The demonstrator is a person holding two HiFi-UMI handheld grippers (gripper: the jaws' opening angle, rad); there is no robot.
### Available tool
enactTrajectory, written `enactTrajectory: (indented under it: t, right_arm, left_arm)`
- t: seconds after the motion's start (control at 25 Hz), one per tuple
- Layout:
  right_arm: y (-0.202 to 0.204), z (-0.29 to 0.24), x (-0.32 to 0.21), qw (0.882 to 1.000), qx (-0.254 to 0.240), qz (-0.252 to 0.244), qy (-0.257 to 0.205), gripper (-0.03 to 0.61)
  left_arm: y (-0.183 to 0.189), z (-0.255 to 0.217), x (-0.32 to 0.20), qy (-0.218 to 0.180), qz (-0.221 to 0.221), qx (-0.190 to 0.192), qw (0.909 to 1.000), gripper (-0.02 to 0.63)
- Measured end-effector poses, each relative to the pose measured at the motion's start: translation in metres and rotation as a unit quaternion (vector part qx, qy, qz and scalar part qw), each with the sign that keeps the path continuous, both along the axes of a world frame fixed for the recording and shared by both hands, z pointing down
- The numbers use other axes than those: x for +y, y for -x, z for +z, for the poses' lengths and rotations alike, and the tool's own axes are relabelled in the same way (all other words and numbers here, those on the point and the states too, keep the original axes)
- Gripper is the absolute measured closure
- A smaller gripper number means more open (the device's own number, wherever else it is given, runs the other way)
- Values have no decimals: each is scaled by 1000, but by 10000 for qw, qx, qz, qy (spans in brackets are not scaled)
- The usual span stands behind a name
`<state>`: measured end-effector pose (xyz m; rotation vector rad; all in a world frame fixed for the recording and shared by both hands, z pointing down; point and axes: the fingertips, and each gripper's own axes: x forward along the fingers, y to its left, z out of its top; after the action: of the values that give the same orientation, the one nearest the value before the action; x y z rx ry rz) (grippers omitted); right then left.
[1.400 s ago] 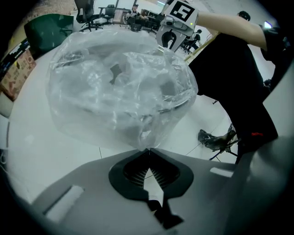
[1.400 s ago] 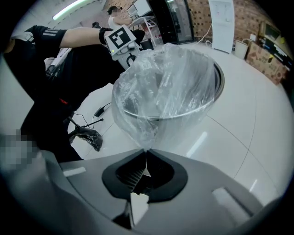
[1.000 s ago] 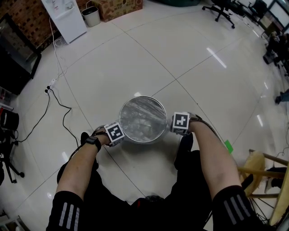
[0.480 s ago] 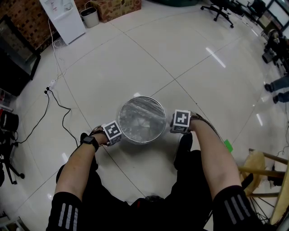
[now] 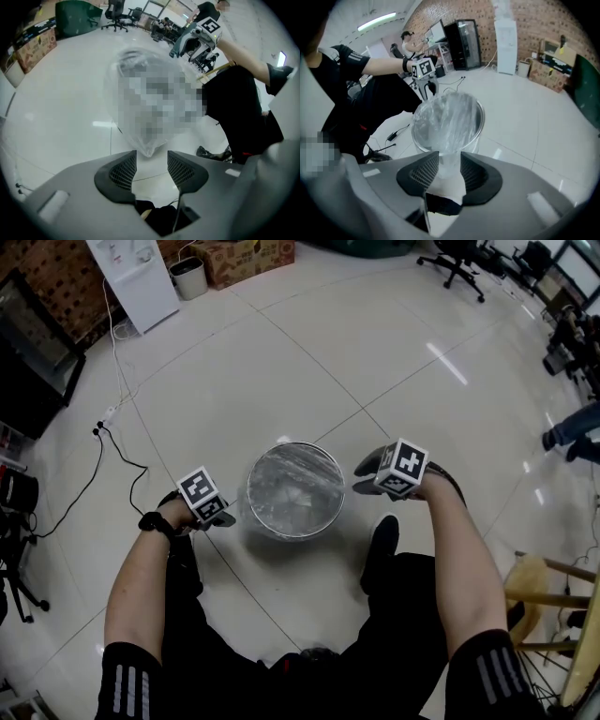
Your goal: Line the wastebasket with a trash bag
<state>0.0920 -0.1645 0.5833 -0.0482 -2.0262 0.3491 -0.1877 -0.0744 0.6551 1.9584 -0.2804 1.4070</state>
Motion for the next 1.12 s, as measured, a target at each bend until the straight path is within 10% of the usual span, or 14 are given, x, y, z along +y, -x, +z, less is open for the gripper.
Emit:
enactTrajectory:
  t: [0.44, 0.72, 0.92, 1.12]
  right_arm:
    - [18, 19, -29, 9953, -322, 900, 159, 400]
    - [20, 39, -24, 9971, -25, 736, 191, 403]
    - [27, 34, -39, 9973, -93, 727, 31, 569]
    - [28, 30, -69, 9937, -142, 1057, -355, 569]
  left_arm:
    - [-26, -54, -105, -1476, -1420, 918, 9745, 463]
    - [-47, -42, -115, -1499, -1279, 846, 9767, 513]
    - [-50, -45, -126, -1610, -1120, 834, 9770, 620]
    - [-44, -51, -151, -1902, -1381, 810, 9686, 620]
